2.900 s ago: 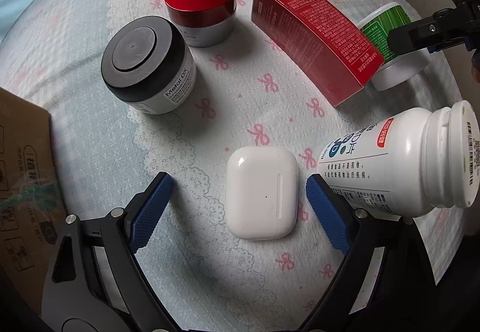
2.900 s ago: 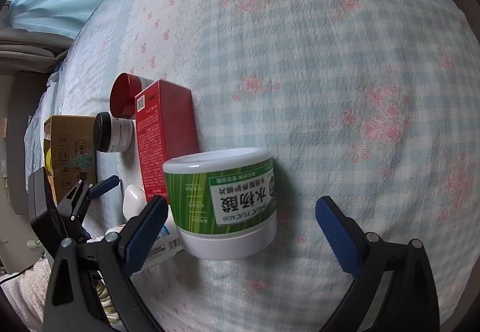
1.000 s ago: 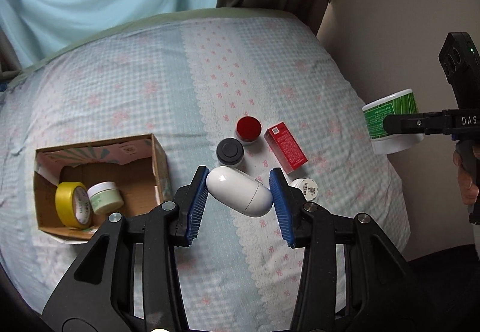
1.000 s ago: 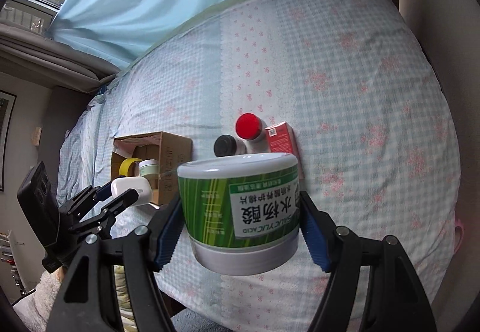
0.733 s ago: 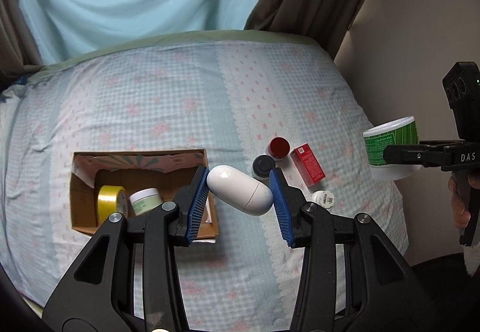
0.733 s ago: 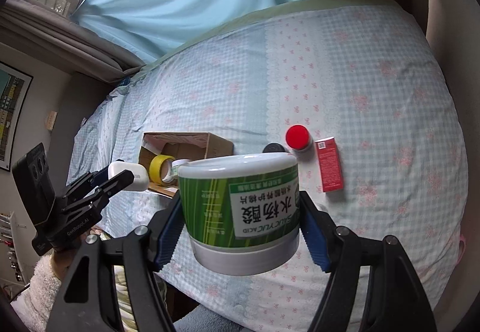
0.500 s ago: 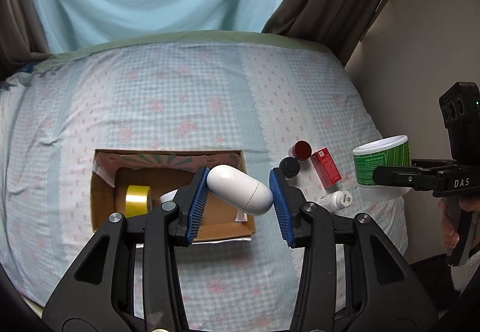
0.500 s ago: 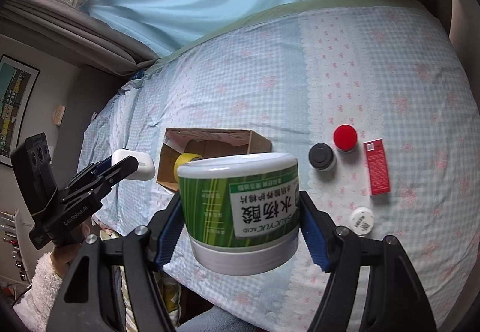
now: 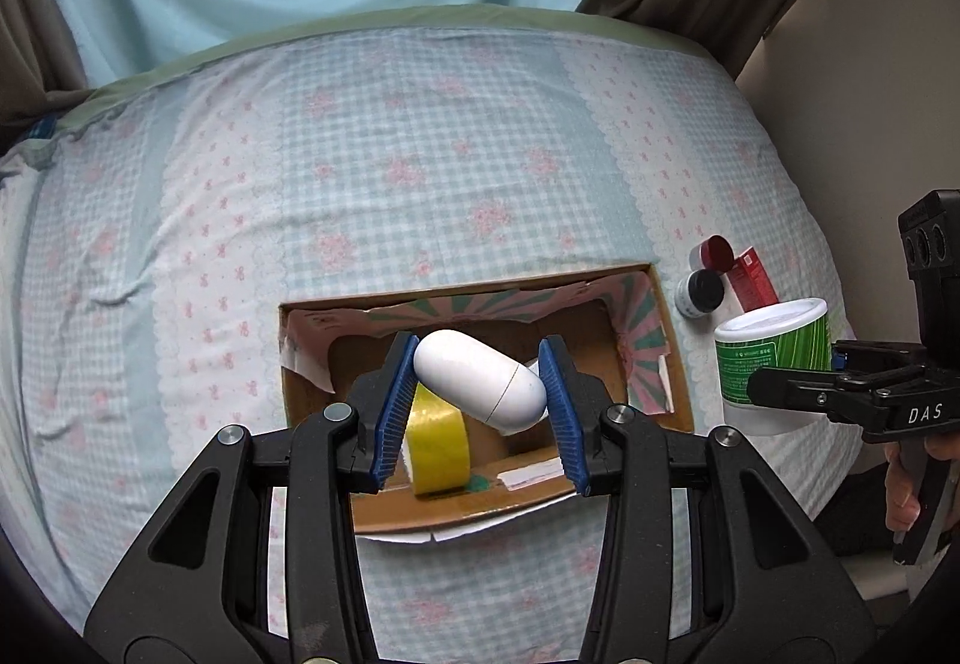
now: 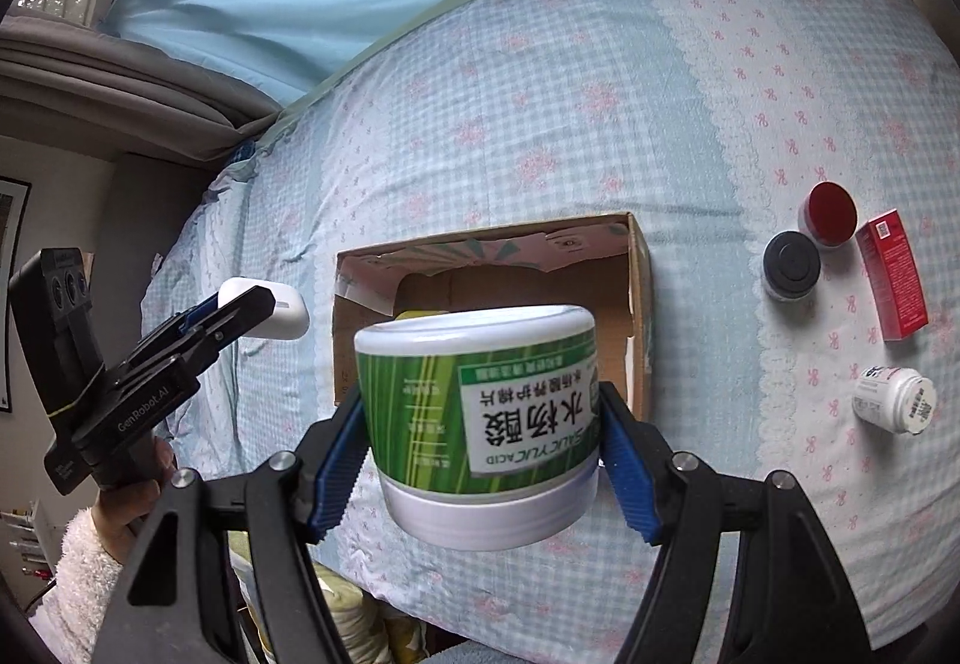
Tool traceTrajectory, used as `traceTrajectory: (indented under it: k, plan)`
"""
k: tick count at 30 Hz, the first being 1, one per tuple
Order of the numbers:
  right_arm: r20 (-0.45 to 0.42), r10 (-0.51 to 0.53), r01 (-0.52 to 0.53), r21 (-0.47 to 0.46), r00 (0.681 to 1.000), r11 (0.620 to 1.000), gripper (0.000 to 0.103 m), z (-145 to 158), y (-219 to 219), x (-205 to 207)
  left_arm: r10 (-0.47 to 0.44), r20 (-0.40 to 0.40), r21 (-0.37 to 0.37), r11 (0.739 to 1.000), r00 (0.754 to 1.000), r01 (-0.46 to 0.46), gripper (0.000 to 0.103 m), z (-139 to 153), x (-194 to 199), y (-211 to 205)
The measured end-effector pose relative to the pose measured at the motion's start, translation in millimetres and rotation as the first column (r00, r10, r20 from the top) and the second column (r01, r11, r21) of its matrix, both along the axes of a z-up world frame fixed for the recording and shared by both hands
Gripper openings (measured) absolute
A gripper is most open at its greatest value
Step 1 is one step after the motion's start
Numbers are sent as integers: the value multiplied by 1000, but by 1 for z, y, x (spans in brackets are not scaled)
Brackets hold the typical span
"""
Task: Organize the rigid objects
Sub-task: 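Carry the earbud case and green-labelled jar over the cardboard box, then release the earbud case and green-labelled jar into the box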
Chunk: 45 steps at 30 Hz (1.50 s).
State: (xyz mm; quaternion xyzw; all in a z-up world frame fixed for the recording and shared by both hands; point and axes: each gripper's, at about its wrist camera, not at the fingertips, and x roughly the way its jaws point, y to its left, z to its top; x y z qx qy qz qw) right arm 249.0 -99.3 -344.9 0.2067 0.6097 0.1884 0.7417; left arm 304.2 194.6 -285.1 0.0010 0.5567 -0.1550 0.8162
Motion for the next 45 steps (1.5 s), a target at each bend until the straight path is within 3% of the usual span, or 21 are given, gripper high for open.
traceTrajectory:
  k: [12, 19, 23, 30, 37, 38, 39, 40, 41, 42, 45]
  plan:
    - [-37, 23, -29, -170, 999, 985, 67, -67, 51, 50, 27, -99, 8, 1000, 995, -26, 38, -91, 43, 26]
    - [-42, 11, -23, -287, 999, 958, 67, -96, 62, 74, 1, -149, 44, 999, 989, 6, 38, -129, 58, 21]
    - [-42, 15, -27, -321, 999, 947, 67, -109, 69, 77, -38, -169, 106, 993, 985, 57, 38, -147, 60, 10]
    - [-67, 59, -81, -392, 996, 916, 67, -131, 81, 73, -107, -181, 197, 970, 978, 143, 38, -167, 54, -6]
    - [-72, 148, -165, -435, 986, 885, 68, -138, 94, 60, -163, -149, 249, 948, 975, 196, 39, -156, 50, -19]
    - [-68, 166, -179, -445, 984, 878, 68, -138, 96, 58, -170, -157, 252, 945, 973, 206, 45, -155, 50, -22]
    - [-59, 180, -187, -451, 982, 873, 68, -138, 97, 55, -175, -163, 264, 940, 971, 214, 73, -155, 50, -24]
    - [-45, 188, -188, -456, 981, 870, 71, -136, 98, 53, -179, -161, 278, 935, 971, 219, 94, -154, 50, -26]
    - [-36, 201, -195, -460, 979, 866, 89, -135, 99, 51, -174, -143, 280, 937, 974, 209, 103, -151, 49, -25]
    - [-34, 230, -219, -470, 973, 855, 101, -134, 101, 48, -170, -140, 264, 943, 975, 202, 103, -149, 49, -23]
    - [-18, 291, -261, -498, 956, 827, 103, -130, 105, 37, -138, -155, 236, 956, 978, 173, 103, -146, 47, -15]
